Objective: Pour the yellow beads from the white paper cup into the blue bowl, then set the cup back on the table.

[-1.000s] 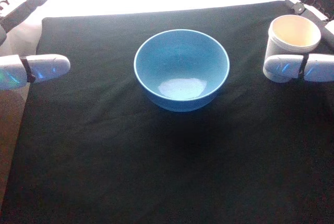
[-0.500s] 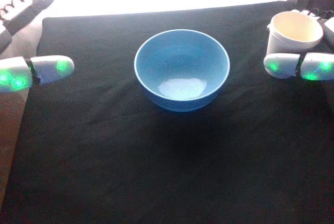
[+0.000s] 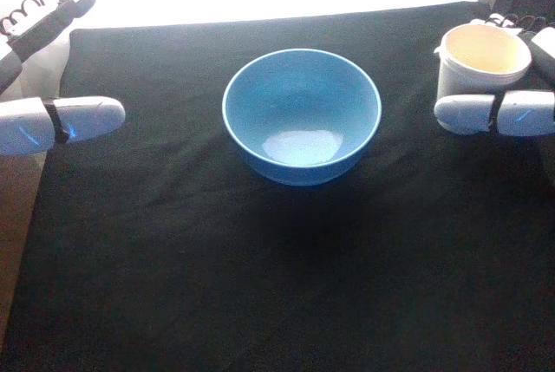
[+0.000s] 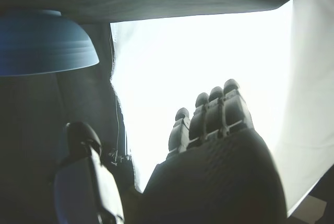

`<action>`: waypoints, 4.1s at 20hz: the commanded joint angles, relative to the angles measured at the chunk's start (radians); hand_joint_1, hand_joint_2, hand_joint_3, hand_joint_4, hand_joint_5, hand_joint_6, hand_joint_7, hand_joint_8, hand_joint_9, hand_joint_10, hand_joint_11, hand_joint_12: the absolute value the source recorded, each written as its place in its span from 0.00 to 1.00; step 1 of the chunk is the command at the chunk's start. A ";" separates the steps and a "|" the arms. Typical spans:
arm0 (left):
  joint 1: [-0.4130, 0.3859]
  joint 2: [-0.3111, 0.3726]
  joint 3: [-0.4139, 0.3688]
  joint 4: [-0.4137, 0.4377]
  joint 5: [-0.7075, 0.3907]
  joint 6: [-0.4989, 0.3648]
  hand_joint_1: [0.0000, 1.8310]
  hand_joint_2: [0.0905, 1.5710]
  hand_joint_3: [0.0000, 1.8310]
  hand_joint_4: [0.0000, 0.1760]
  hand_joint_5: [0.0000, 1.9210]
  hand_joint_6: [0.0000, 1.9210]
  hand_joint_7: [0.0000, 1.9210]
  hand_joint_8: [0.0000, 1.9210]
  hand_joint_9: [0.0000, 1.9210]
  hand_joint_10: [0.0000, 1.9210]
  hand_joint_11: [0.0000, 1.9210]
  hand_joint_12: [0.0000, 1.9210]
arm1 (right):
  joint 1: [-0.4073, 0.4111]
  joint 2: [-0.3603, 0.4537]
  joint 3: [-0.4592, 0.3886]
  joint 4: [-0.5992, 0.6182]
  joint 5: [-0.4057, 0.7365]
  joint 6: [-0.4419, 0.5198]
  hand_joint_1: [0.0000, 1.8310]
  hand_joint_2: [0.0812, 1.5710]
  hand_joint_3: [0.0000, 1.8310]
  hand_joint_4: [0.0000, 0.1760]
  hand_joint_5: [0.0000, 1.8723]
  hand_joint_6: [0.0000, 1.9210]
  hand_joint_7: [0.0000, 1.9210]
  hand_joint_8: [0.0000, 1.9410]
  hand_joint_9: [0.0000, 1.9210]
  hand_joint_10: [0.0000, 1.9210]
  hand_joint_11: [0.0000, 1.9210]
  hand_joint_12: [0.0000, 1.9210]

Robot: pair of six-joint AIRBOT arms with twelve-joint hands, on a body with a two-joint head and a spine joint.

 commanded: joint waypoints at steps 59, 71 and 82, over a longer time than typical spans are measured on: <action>-0.043 0.001 0.020 0.019 -0.089 -0.009 0.27 0.39 0.00 0.54 0.00 0.00 0.11 0.00 0.00 0.00 0.00 0.00 | 0.453 0.064 -0.047 -0.653 -0.095 0.011 0.69 0.67 0.00 0.00 0.55 0.44 0.55 0.48 0.53 1.00 0.53 1.00; -0.049 0.001 0.023 0.026 -0.082 -0.009 0.28 0.39 0.00 0.53 0.00 0.00 0.10 0.00 0.00 0.00 0.00 0.00 | 0.461 0.064 -0.049 -0.723 -0.139 0.011 0.68 0.69 0.00 0.00 0.52 0.49 0.49 0.57 0.36 0.90 0.37 1.00; -0.051 -0.001 0.022 0.026 -0.082 -0.010 0.28 0.40 0.00 0.53 0.00 0.00 0.10 0.00 0.00 0.00 0.00 0.00 | 0.461 0.064 -0.052 -0.707 -0.146 0.011 0.68 0.68 0.00 0.00 0.56 0.39 0.53 0.54 0.45 0.84 0.42 1.00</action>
